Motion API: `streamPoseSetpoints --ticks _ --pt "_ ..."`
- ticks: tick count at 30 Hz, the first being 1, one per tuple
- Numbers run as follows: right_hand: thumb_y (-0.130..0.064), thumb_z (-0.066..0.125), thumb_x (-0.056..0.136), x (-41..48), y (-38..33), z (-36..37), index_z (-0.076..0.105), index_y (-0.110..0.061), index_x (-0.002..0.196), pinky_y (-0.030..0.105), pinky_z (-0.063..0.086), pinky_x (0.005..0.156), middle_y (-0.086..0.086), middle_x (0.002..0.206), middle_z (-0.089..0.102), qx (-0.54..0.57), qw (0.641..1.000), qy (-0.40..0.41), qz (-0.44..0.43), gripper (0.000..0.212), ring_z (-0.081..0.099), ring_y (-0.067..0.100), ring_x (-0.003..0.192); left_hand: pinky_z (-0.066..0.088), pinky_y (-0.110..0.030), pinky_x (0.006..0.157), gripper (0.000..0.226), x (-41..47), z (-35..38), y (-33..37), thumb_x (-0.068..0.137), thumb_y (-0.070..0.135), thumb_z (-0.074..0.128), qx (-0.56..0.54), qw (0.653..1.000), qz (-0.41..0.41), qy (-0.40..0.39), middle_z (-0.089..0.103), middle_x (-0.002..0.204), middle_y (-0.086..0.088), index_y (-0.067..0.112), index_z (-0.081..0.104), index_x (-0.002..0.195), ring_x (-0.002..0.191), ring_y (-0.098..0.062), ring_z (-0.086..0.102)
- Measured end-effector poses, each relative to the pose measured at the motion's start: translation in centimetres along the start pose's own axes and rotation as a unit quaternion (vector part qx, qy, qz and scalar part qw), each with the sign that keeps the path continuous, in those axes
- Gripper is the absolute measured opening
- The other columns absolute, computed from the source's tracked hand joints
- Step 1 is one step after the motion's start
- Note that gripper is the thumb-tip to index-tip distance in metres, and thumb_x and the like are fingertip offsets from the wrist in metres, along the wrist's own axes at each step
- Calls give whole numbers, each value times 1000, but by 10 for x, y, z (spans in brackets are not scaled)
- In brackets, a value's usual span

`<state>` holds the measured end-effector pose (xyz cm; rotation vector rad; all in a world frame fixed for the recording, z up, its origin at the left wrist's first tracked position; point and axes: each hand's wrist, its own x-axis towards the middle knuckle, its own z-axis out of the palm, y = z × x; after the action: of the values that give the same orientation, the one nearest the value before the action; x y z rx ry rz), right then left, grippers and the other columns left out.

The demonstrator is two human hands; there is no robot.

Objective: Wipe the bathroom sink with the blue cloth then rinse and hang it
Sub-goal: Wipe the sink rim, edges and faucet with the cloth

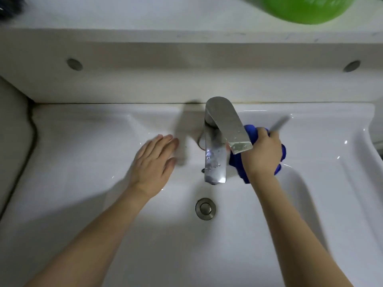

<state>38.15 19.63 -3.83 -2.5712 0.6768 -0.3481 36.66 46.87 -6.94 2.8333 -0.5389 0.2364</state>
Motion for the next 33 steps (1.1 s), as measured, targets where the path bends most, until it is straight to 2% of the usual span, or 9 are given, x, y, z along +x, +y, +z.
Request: streamPoseSetpoints --ticks 4,6,10,13,15,19,25,30,33 --pt "-30 68 87 -23 -9 5 68 -13 104 30 41 62 9 104 63 74 985 -42 -151 24 59 29 86 27 -35 116 46 -2 12 -7 101 34 36 31 999 14 24 49 149 2 22 47 144 142 -22 39" --pt "-34 68 87 -21 10 -8 68 -19 106 28 39 62 3 102 63 38 972 -82 -217 24 59 24 86 27 -34 115 46 -1 11 -8 101 35 36 36 999 16 22 49 149 3 23 45 145 142 -21 38" --pt "-33 62 90 2 58 -28 67 -11 112 32 41 66 12 113 60 -39 992 -22 -121 31 59 36 94 27 -35 115 47 -2 11 -7 101 35 36 33 999 15 15 48 150 3 22 44 145 142 -21 38" --pt "-27 63 91 6 23 -8 65 -2 115 39 45 73 21 116 58 -16 998 -15 -66 35 57 41 96 28 -36 116 47 -2 13 -10 101 35 37 31 999 20 21 47 150 3 22 42 146 143 -21 36" --pt "-29 64 89 -3 -8 0 66 -6 113 38 48 77 16 117 59 37 994 -51 -86 34 58 35 97 27 -36 116 48 -1 15 -12 101 35 37 34 999 31 22 46 150 2 22 41 147 143 -22 36" --pt "-32 70 85 -44 15 -14 67 -20 113 28 43 60 -2 110 62 64 969 -121 -207 30 58 19 96 28 -36 115 48 -1 15 -14 101 36 37 34 999 29 22 47 150 1 22 41 147 143 -22 36" --pt "-34 61 89 16 20 -9 68 -8 110 34 43 75 11 114 61 17 998 -32 -43 33 59 33 99 28 -37 114 48 -1 17 -13 101 36 35 43 998 30 25 48 149 0 20 43 146 141 -24 37" --pt "-34 65 88 -36 0 0 68 -14 108 28 40 69 4 110 64 83 971 -118 -192 29 58 26 97 28 -37 114 49 -1 13 -12 100 37 35 34 999 24 7 48 149 0 20 44 145 142 -23 35" --pt "-32 69 87 -26 47 -23 67 -18 117 28 42 74 1 116 63 40 985 -76 -149 33 58 25 103 25 -36 116 49 -1 14 -13 101 37 34 33 999 26 6 48 149 0 20 44 146 142 -23 35"
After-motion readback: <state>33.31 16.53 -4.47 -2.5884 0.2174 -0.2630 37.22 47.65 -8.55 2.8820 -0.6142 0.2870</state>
